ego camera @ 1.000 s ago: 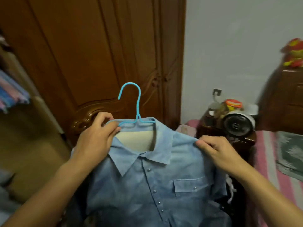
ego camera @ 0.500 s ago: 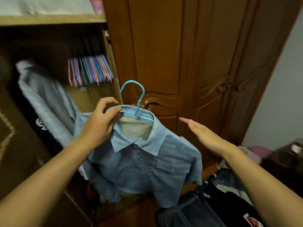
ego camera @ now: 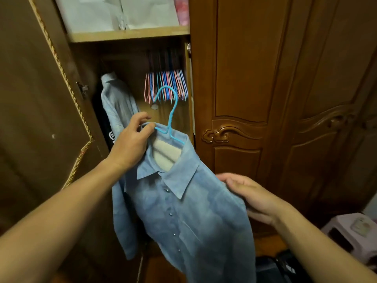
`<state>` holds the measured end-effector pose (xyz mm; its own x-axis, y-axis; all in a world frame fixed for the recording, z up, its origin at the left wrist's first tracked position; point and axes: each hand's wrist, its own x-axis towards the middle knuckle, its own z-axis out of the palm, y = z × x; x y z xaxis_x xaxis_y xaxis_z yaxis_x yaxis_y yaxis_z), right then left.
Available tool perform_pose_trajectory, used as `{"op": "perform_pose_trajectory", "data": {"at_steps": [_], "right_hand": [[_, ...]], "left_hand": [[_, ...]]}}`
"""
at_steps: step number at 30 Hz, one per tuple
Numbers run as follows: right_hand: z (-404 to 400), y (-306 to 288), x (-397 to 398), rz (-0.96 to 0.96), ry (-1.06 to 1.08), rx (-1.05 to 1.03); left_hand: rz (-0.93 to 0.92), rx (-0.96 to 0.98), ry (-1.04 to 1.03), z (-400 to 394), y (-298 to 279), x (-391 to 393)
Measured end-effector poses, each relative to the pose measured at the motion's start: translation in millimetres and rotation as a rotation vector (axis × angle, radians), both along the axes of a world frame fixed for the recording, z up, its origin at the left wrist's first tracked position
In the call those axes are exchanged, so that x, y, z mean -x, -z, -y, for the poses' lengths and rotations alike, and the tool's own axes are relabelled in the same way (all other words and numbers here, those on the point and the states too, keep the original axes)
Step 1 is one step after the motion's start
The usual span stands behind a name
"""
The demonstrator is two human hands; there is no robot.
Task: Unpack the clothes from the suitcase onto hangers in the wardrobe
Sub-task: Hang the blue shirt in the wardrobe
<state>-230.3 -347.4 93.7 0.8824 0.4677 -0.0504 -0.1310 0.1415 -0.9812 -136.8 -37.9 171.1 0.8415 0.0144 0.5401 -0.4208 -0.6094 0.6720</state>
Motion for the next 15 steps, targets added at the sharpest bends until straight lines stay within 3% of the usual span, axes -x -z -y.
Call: {"op": "perform_pose_trajectory", "data": {"at_steps": [3,6,12,15], "right_hand": [[-0.6,1.9,4.2,0.041,0.086,0.027],[-8.0,0.1,11.2,0.033,-0.007,0.097],[-22.6,-10.2,14.5,-0.025,-0.040,-0.087],[-21.1,-20.4,9.0,0.060,0.161,-0.006]], "left_hand": [[0.023,-0.005,-0.015,-4.9,1.1,5.9],[0.052,-0.049,-0.028,-3.2,-2.9,8.3],[0.209,-0.205,-0.011,4.5,-23.0,15.6],[0.218,-0.239,-0.020,1.0,-27.2,16.3]]}}
